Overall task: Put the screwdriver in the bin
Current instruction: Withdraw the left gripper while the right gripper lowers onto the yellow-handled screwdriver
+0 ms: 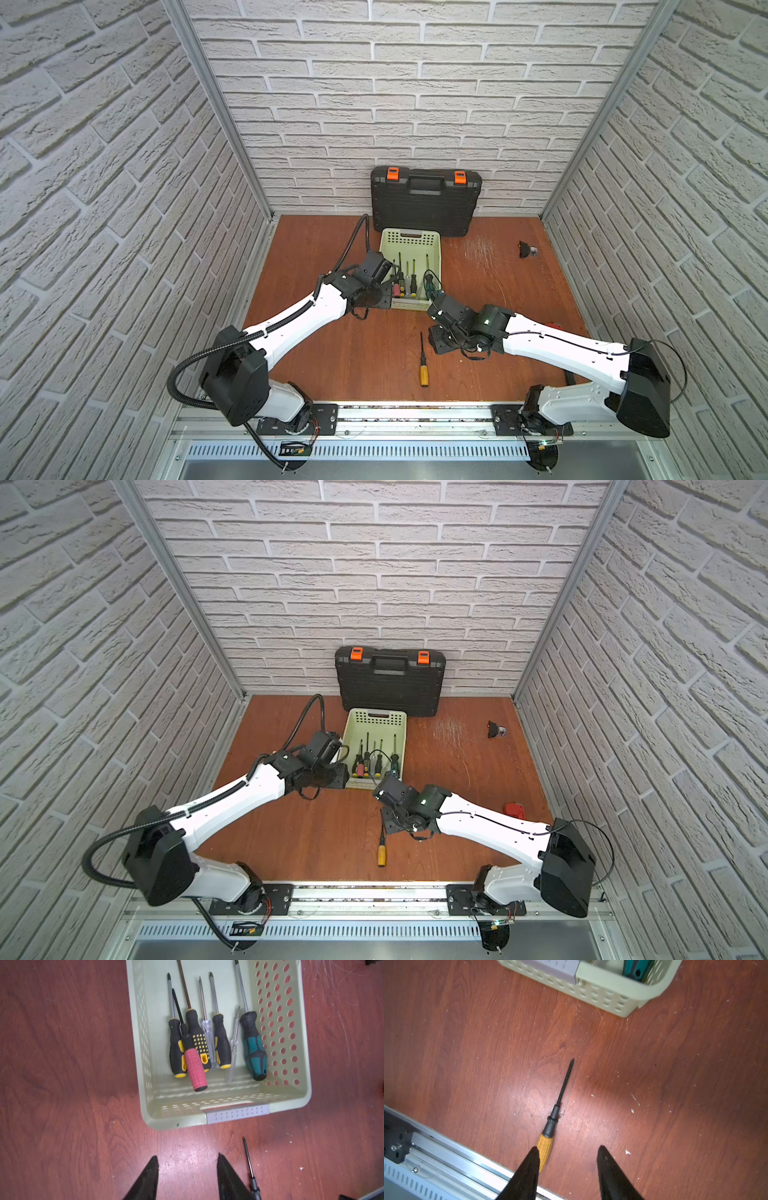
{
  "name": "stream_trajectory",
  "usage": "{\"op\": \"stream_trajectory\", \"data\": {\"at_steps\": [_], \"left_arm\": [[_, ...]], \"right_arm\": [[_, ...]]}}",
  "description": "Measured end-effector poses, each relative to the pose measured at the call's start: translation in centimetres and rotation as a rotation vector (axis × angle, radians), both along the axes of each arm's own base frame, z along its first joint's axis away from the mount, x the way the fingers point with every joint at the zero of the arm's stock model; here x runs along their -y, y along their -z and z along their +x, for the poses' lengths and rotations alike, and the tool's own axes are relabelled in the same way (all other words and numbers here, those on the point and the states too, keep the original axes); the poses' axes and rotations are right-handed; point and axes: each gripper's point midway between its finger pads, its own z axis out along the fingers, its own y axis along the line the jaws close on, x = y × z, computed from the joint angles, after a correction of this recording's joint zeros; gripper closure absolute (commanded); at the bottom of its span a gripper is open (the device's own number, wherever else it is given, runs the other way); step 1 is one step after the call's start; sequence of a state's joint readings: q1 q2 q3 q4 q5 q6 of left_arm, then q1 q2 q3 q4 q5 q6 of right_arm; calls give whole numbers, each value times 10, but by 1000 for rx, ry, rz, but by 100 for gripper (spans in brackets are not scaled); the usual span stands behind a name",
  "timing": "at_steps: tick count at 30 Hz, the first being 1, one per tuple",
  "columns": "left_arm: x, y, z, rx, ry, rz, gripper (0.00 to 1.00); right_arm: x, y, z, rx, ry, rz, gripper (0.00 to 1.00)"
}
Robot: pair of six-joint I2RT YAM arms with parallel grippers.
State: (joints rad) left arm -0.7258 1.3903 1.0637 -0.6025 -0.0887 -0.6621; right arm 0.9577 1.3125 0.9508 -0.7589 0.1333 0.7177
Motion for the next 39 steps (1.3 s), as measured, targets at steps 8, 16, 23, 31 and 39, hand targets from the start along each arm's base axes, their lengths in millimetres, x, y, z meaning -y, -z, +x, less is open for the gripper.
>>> {"op": "stream_trajectory", "data": {"at_steps": [8,16,23,31,39], "left_arm": [[-34,4,-32,70,-107,19,49],[-60,-2,-34,128,-191,17,48],[-67,-4,-29,140,-218,24,48],[-70,-2,-28,135,-228,26,48],[-71,5,-27,114,-232,45,48]], "right_arm": [[-10,18,-44,-111,-12,-15,42],[-29,58,-54,-212,5,-58,43],[-30,79,-55,-249,25,-109,45],[-35,88,-52,-251,22,-120,51],[-40,95,-51,-259,4,-124,64]]}}
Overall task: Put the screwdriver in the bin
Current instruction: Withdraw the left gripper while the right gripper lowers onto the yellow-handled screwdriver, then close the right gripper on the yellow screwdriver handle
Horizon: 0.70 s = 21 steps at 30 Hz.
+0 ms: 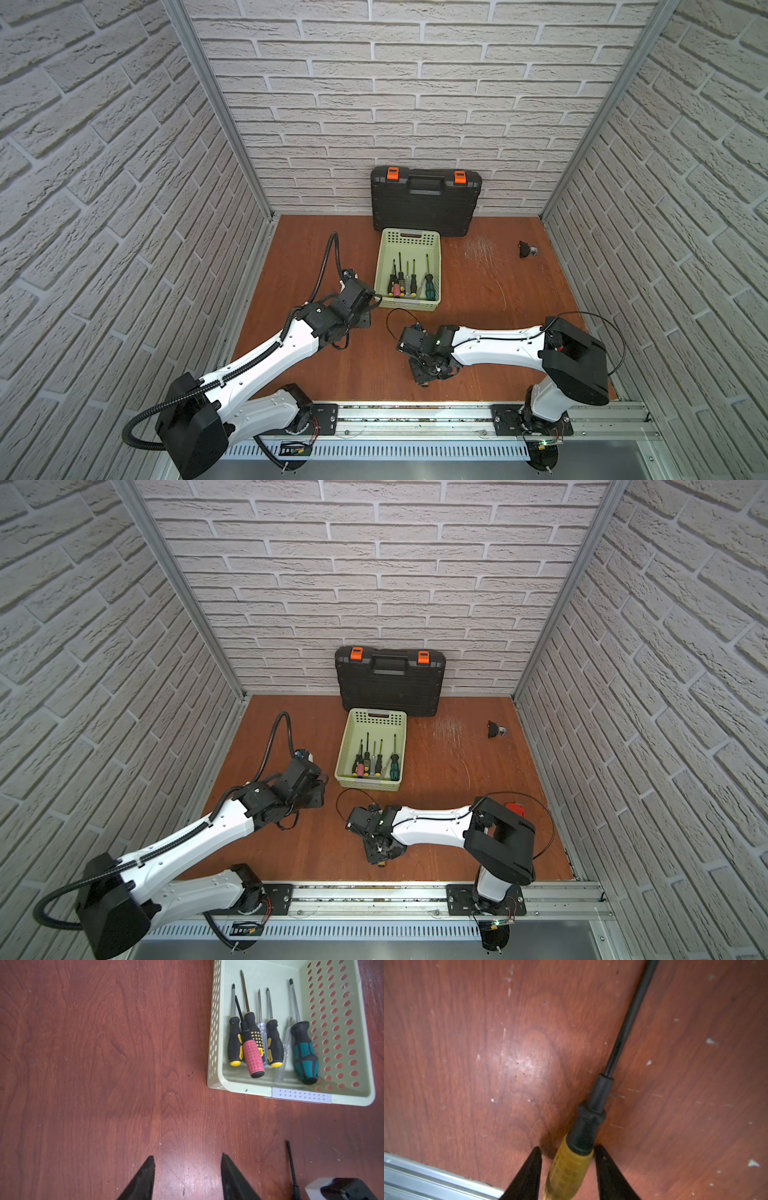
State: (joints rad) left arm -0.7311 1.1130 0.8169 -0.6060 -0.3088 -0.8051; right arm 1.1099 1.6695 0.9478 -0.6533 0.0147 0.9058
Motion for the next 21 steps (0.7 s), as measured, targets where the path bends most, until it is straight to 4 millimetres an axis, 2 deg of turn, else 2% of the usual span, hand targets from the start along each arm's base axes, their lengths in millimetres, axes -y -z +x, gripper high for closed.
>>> {"op": "stream_trajectory", "data": {"at_steps": [6,9,16,21], "left_arm": [[-1,1,1,-4,-4,3,48],[-1,1,1,-3,-6,4,48],[-6,-3,7,7,-9,15,48],[-5,-17,21,46,-10,13,48]], "right_arm": [[-3,1,1,-12,4,10,79],[-3,1,2,-12,5,11,94],[6,-5,0,11,13,18,94],[16,-39,-8,60,0,82,94]]}}
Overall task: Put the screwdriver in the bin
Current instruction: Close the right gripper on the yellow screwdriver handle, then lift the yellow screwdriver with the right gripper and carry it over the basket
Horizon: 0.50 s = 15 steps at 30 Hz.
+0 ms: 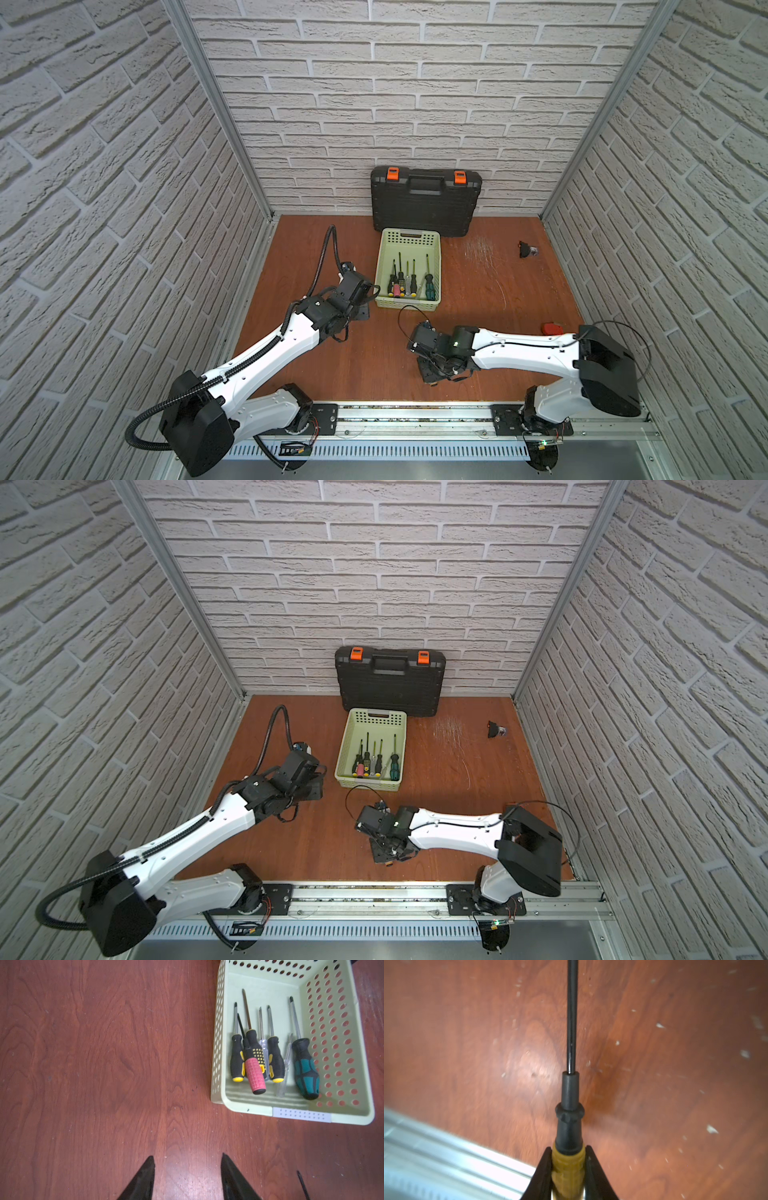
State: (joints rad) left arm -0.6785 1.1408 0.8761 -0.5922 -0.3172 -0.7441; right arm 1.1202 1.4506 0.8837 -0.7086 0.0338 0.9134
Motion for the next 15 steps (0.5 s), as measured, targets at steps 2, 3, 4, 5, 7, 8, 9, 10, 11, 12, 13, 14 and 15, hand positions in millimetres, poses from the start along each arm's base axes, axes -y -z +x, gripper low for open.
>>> {"op": "stream_trajectory", "data": {"at_steps": [2,3,4,5,7,8,9,10,11,12,13,14,15], "left_arm": [[0,-4,4,10,3,3,48],[0,-6,6,12,2,4,48],[0,-8,9,15,4,6,48],[1,-9,12,17,6,8,48],[3,-13,17,22,7,7,48],[4,-16,20,26,9,7,48],[5,-17,22,27,11,7,48],[6,-18,23,29,11,4,48],[6,-19,24,30,10,3,48],[6,-20,24,30,10,2,48],[6,-20,24,30,9,1,48],[6,-19,23,27,7,1,48],[5,-19,22,23,4,1,48]], "right_arm": [[4,-17,-4,23,-11,32,94],[6,-23,-6,33,-15,42,94],[9,-30,-8,44,-19,55,94],[12,-37,-9,56,-20,69,95],[19,-51,-9,92,-16,90,94],[23,-58,-6,117,-11,100,94],[25,-65,-4,139,-9,103,94],[26,-72,0,164,-7,101,94],[25,-81,6,188,-5,100,94],[22,-89,13,208,-4,98,95],[18,-98,21,228,-6,96,95],[11,-107,32,249,-1,101,95],[6,-114,42,268,6,109,95]]}}
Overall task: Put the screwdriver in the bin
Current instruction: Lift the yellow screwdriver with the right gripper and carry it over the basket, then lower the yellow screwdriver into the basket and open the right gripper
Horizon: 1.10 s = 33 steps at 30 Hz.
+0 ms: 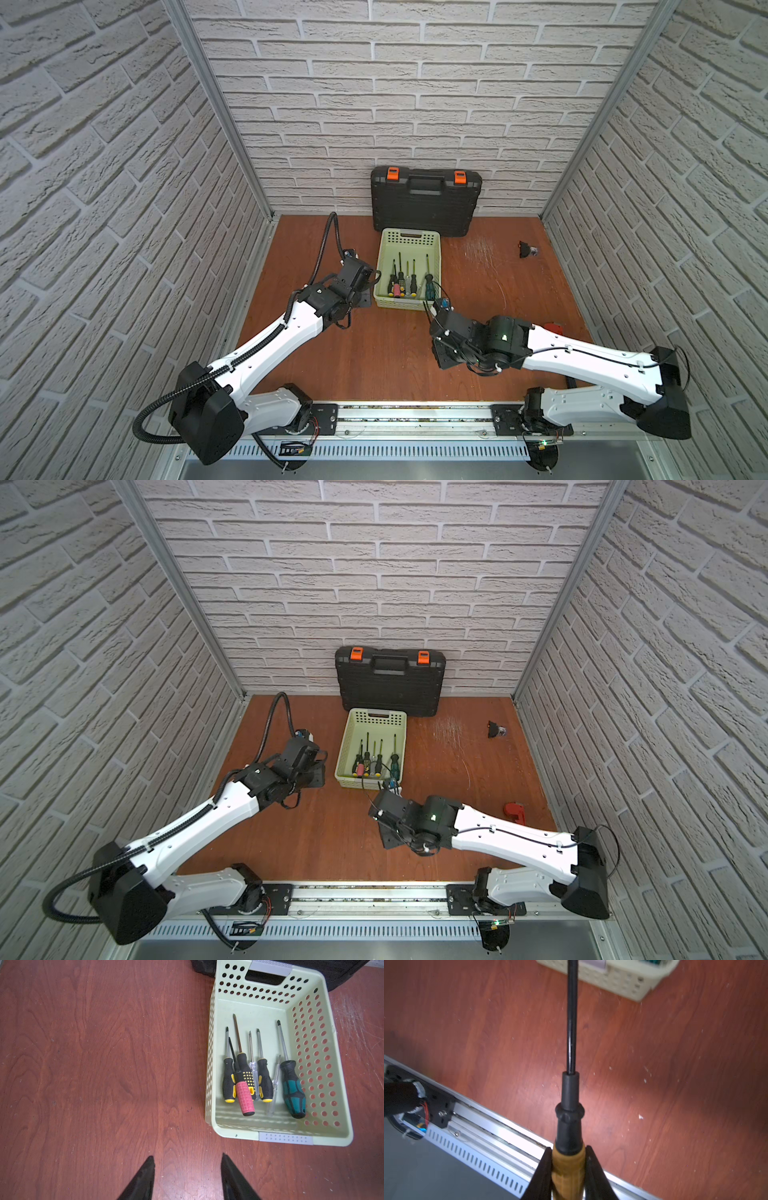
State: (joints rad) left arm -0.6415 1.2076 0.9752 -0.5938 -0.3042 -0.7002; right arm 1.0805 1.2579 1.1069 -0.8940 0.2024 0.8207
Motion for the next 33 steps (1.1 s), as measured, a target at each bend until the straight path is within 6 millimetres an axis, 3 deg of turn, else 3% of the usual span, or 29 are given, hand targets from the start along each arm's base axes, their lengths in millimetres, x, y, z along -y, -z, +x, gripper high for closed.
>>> {"op": "stream_trajectory", "data": {"at_steps": [4,11,14,22,27,33], "left_arm": [[-4,-1,-5,-9,-12,-1,48],[-19,-9,-17,-18,-42,0,48],[-23,-13,-18,-19,-56,0,48],[-24,-11,-17,-21,-61,-3,47],[-23,-5,-15,-32,-52,2,47],[-23,17,-21,-59,-42,1,47]], "right_arm": [[-18,-15,54,71,62,87,95],[-42,-20,155,107,122,181,95],[-46,-17,185,107,126,219,95],[-30,21,223,22,160,196,95],[-23,52,223,-45,177,146,95],[-20,78,222,-105,179,82,95]]}}
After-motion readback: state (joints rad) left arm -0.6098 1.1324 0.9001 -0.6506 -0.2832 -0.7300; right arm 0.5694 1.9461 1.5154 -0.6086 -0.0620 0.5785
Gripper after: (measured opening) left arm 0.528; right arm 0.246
